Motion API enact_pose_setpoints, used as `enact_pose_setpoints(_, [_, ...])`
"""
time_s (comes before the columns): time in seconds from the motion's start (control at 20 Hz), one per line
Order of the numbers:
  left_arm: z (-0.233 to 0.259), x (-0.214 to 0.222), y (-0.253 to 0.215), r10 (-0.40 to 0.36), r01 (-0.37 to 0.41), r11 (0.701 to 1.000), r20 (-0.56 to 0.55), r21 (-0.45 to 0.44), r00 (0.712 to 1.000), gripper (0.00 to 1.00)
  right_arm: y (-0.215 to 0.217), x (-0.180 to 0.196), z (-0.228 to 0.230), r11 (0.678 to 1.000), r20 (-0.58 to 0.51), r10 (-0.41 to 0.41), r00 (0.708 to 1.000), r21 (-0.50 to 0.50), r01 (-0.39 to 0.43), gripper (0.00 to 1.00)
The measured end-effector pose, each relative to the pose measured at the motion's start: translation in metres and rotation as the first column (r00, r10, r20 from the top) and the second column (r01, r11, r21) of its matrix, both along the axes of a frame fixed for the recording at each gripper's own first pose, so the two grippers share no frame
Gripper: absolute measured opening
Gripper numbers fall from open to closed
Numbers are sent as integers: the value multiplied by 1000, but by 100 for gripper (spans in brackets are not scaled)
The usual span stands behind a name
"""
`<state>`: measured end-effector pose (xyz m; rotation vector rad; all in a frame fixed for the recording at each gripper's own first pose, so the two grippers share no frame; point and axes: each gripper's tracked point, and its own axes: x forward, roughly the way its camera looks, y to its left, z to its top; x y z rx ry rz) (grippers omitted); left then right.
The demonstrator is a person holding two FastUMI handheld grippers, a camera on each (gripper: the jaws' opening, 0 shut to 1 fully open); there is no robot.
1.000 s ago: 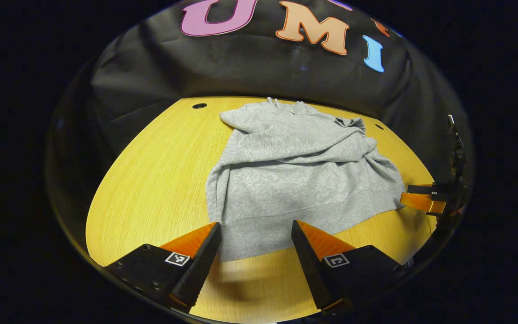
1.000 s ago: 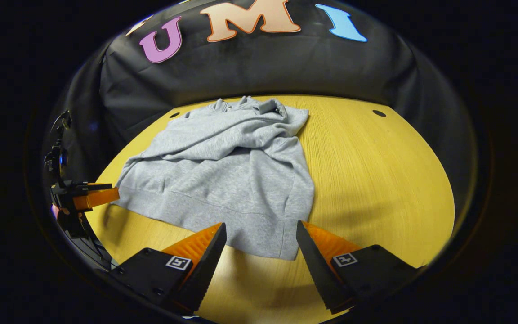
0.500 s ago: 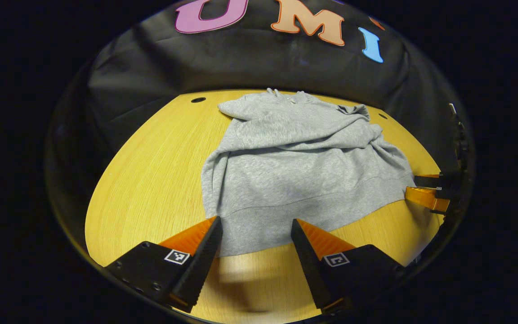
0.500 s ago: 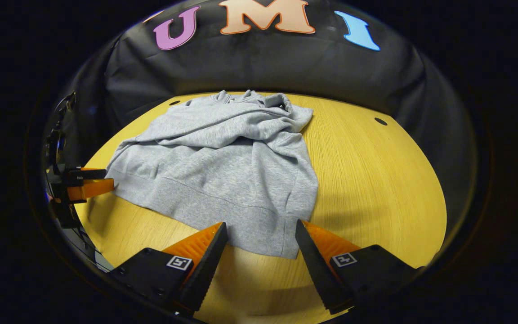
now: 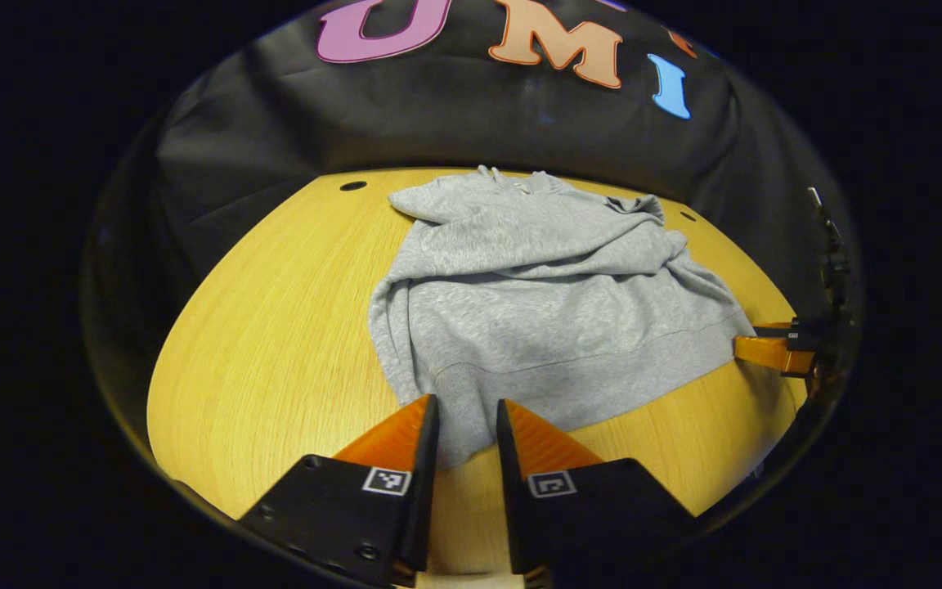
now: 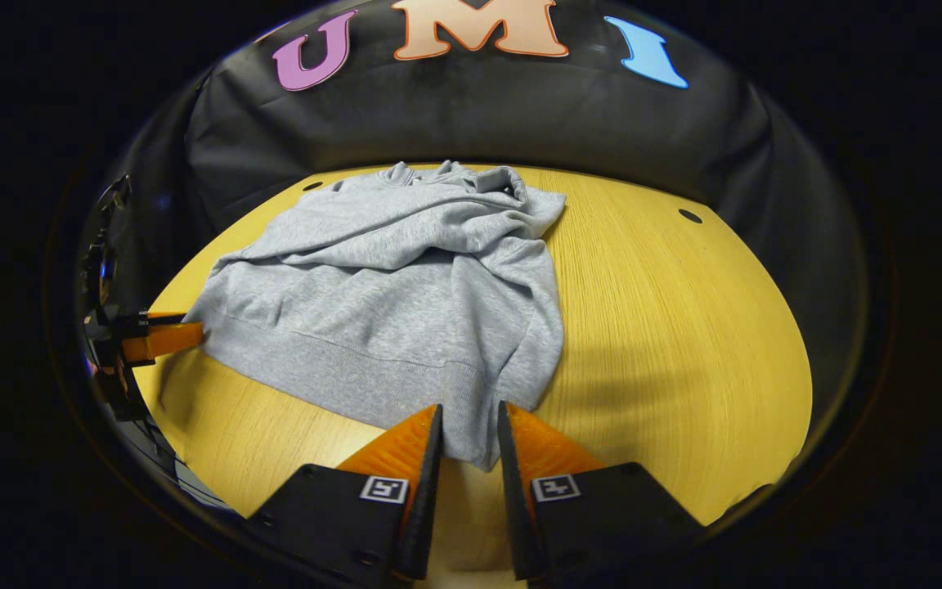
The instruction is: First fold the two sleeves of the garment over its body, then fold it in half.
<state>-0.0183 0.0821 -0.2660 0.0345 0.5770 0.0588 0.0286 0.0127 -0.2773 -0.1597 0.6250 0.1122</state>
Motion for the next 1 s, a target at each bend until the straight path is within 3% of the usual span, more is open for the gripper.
enact_pose_setpoints(0.05, [-1, -1, -2, 2, -2, 1000, 2, -21, 1000, 19, 0, -1, 0, 1000, -3, -2, 1000, 4, 2, 36])
enact_pose_setpoints(0.15, [-1, 0, -4, 0, 0, 999, -2, -35, 1000, 2, 1, 0, 0, 1000, -8, -9, 1000, 3, 9, 20])
enact_pose_setpoints(0.25, [-2, 1, -4, -6, 6, 1000, -12, -20, 1000, 1, 2, 0, 0, 1000, -8, -7, 1000, -11, 7, 10])
enact_pose_setpoints(0.75, [5, 1, -6, 18, -18, 1000, -19, -3, 1000, 0, 7, -2, 9, 999, -44, -16, 999, 41, 17, 4])
enact_pose_setpoints(1.0, [50, 13, -11, 48, -43, 998, 87, -55, 995, 0, 19, 11, 40, 996, 9, 5, 1000, 89, -6, 3])
